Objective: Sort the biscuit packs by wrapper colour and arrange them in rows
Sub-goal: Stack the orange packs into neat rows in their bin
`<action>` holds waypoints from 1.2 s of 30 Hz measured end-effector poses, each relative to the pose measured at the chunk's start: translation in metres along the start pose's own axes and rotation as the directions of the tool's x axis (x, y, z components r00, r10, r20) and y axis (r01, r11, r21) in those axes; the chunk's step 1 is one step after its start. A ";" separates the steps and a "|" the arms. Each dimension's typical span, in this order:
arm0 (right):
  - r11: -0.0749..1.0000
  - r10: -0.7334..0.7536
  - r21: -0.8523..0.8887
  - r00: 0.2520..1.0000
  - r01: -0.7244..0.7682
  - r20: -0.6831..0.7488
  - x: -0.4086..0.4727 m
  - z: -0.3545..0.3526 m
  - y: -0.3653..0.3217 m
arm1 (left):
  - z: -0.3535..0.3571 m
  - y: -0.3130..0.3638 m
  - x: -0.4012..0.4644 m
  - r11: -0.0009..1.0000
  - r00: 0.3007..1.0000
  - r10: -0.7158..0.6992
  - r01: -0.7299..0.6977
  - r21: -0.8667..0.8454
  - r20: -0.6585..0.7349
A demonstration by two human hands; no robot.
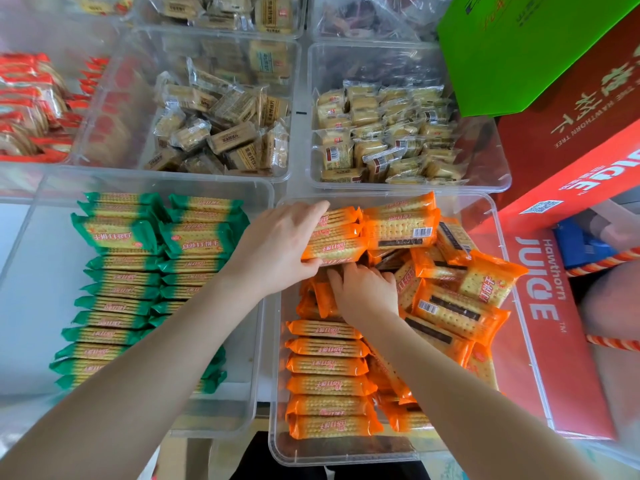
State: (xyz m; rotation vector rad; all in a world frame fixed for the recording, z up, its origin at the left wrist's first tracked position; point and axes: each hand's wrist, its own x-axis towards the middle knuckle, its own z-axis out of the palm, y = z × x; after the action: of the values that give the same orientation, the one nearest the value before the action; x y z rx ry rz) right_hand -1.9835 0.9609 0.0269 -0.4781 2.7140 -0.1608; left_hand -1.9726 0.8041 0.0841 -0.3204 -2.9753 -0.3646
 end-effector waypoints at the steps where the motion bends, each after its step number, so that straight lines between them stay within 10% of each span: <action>1: 0.999 -0.047 0.013 0.999 0.046 0.023 -0.002 0.000 0.002 | -0.001 -0.001 -0.001 1.000 1.000 -0.008 0.008 -0.008 -0.009; 6: 0.925 -0.350 0.238 0.905 0.295 0.243 -0.019 -0.016 0.031 | -0.004 -0.001 -0.003 0.999 1.000 -0.016 0.014 -0.043 -0.026; 11: 0.878 -0.470 0.039 0.841 0.477 0.268 -0.019 -0.029 0.033 | -0.009 0.000 0.000 0.998 0.998 -0.035 0.031 -0.061 -0.059; 20: 0.913 -0.346 -0.159 0.920 0.375 0.184 -0.005 -0.022 0.012 | -0.016 0.003 -0.002 0.996 0.995 -0.058 0.052 -0.079 -0.077; 36: 0.962 -0.273 0.037 0.955 0.271 0.116 -0.010 -0.013 0.019 | -0.005 0.001 -0.008 0.999 0.998 0.035 -0.032 -0.043 0.050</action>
State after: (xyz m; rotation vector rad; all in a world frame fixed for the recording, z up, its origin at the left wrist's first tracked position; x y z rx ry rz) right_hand -1.9860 0.9826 0.0391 -0.8281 2.5163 -0.2250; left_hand -1.9640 0.8026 0.0876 -0.3895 -3.0112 -0.4225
